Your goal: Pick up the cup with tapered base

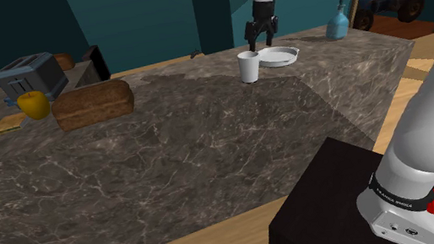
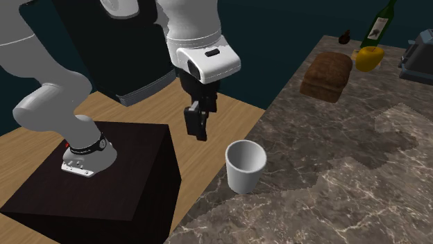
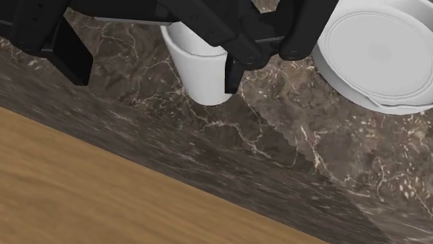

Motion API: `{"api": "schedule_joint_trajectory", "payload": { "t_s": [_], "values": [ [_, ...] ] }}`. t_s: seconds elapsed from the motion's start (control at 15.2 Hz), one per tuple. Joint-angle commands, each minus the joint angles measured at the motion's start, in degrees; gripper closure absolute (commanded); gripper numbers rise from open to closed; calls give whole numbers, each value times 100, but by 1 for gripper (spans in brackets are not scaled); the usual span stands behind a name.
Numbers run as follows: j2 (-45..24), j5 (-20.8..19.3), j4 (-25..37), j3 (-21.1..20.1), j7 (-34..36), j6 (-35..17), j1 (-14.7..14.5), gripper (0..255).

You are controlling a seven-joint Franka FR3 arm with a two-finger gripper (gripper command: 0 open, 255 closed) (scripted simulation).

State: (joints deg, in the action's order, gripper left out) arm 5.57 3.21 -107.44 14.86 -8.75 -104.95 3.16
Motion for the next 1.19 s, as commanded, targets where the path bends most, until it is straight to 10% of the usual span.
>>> {"api": "schedule_joint_trajectory", "payload": {
  "t_s": [0.0, 0.46, 1.12],
  "values": [
    [-456, 135, 397, 121, -184, -4, 76, 0],
    [-2108, 707, 2049, 348, -670, 224, 486, 0],
    [-2158, 743, 1532, 322, -738, -336, 476, 0]
  ]
}}
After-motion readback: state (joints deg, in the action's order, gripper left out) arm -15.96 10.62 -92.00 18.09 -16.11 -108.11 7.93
